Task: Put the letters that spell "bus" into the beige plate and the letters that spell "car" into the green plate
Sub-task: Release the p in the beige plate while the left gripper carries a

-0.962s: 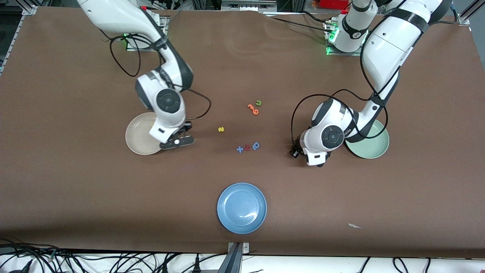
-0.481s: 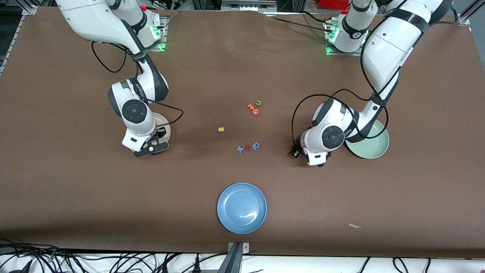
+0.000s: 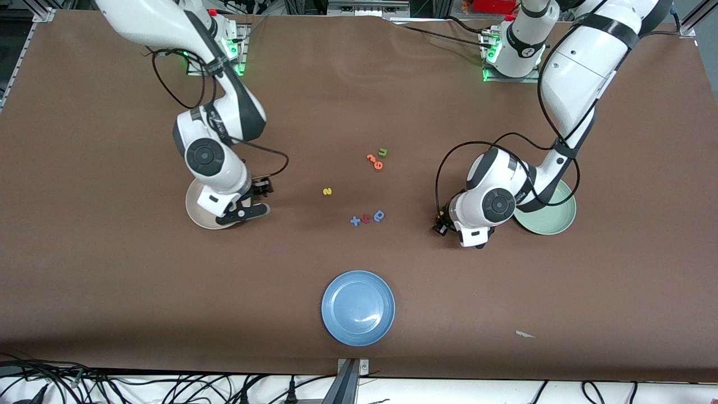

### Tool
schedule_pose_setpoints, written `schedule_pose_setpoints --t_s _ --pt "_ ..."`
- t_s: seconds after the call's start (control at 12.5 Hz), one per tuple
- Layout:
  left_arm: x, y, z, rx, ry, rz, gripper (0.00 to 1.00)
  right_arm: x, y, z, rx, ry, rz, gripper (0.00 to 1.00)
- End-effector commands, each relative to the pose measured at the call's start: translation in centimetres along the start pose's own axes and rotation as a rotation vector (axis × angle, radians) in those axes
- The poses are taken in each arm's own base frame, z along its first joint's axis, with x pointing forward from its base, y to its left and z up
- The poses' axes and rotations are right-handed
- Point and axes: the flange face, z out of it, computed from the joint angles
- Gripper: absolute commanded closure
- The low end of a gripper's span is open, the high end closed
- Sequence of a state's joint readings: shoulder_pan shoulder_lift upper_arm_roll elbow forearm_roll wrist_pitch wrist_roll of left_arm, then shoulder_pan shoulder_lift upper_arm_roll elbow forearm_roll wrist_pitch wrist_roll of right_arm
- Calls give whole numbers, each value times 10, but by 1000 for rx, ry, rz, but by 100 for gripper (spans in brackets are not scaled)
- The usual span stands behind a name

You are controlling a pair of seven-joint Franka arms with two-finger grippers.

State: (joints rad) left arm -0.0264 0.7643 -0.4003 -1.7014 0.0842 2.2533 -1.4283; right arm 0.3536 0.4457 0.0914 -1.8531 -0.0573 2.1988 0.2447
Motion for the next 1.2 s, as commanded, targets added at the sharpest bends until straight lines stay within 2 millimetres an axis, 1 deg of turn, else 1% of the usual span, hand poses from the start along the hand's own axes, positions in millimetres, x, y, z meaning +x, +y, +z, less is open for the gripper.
schedule_pose_setpoints --t_s 0.0,0.08,0.16,0.24,0.32,0.4,0.48,0.56,0.64,0.72,0.8,0.88,0.96,1.04,1.12 --pt "15 -6 7 23 47 7 73 -1 -69 -9 20 2 130 21" --pt "14 -6 6 21 48 9 87 -1 -86 -3 22 4 191 24" --pt "14 -6 4 20 49 11 99 -2 -110 4 25 6 229 26" --pt "17 -4 -5 11 54 10 100 -3 -137 12 34 22 252 34" --pt "29 -6 -32 -14 66 19 100 -4 -156 20 51 44 272 45" --pt "43 -15 -68 -6 64 49 100 -4 -164 31 60 61 264 48" --pt "54 -24 -104 8 35 85 100 -5 -170 46 59 58 258 48" --pt "72 -40 -141 24 -17 121 100 -8 -175 54 52 53 246 49" --pt "92 -61 -172 48 -57 170 100 -9 -176 61 46 48 240 49" --pt "110 -85 -193 83 -84 237 100 -9 -177 64 48 52 236 49" --pt "129 -107 -202 122 -122 303 100 -9 -178 66 52 58 235 49" --pt "150 -126 -206 145 -150 348 100 -10 -181 72 50 56 228 50" --pt "168 -139 -201 154 -169 372 100 -12 -185 81 51 57 221 50" --pt "186 -149 -191 169 -177 399 100 -13 -189 86 55 63 215 51" --pt "209 -159 -172 219 -164 428 100 -15 -191 88 52 62 208 54"
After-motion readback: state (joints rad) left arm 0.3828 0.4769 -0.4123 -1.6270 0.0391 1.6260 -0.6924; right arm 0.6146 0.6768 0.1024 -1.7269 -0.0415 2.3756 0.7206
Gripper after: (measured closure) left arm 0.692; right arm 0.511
